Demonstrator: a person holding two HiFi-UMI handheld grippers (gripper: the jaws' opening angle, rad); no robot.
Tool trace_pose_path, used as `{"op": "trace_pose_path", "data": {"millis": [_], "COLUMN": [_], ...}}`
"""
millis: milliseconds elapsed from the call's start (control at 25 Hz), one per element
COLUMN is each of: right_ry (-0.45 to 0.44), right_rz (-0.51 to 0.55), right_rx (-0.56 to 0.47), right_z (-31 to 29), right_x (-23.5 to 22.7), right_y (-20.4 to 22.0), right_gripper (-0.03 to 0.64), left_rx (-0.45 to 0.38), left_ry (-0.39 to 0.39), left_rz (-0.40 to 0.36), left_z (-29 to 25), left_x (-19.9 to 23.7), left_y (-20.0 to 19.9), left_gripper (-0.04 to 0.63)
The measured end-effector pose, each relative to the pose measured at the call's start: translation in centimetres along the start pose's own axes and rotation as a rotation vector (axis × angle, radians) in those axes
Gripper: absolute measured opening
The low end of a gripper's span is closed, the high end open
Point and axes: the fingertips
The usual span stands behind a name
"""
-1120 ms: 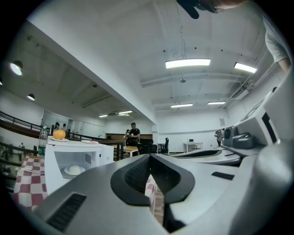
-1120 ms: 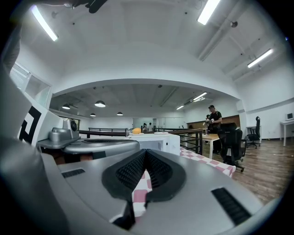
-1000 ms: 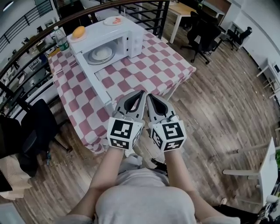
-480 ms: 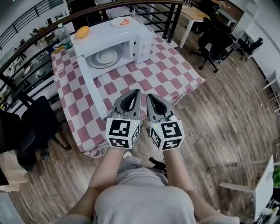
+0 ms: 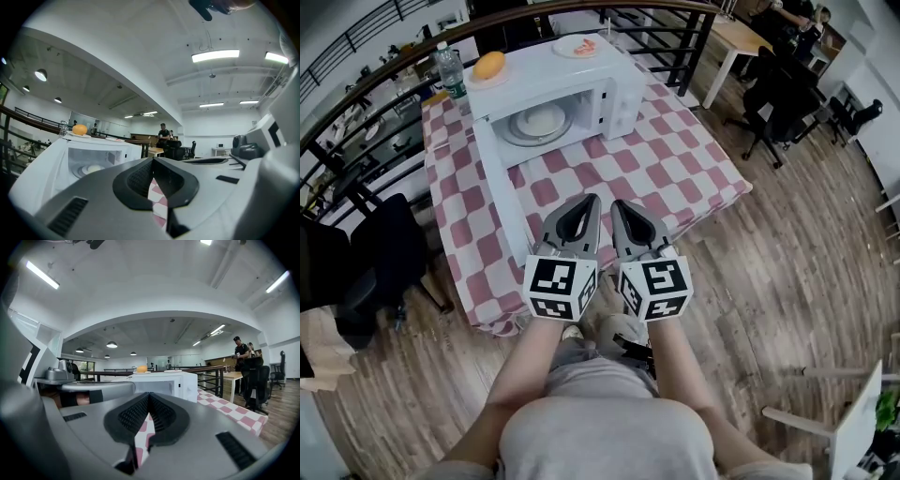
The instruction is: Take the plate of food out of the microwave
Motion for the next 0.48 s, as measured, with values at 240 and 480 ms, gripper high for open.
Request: {"op": "trace_pose_path", "data": {"millis": [240,480], "right_ry": [-0.081,-0.148], "right_rz": [0.016,0.038], "right_rx": [0.033,0.05], "right_z": [-2.6,-5.0], "right_x": [-0.7,-2.7], "right_y": [-0.2,-1.4], "right_gripper": [0.023,0.023], "left_rx": [0.026,0.043], "left_ry": [-0.055,-0.154], "left_rz": [-0.01,0.02], "left_z": [-2.1,-4.9], "left_x": [0.4,2.4], "left_y": [0.5,1.0], "left_gripper": [0.003,0.002]}}
Point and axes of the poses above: the fingertips, and each gripper's own axes: z backward along the fingers, x to its left, y out of its underside, and after that the axes turned 15 degrees about -z, right-handed
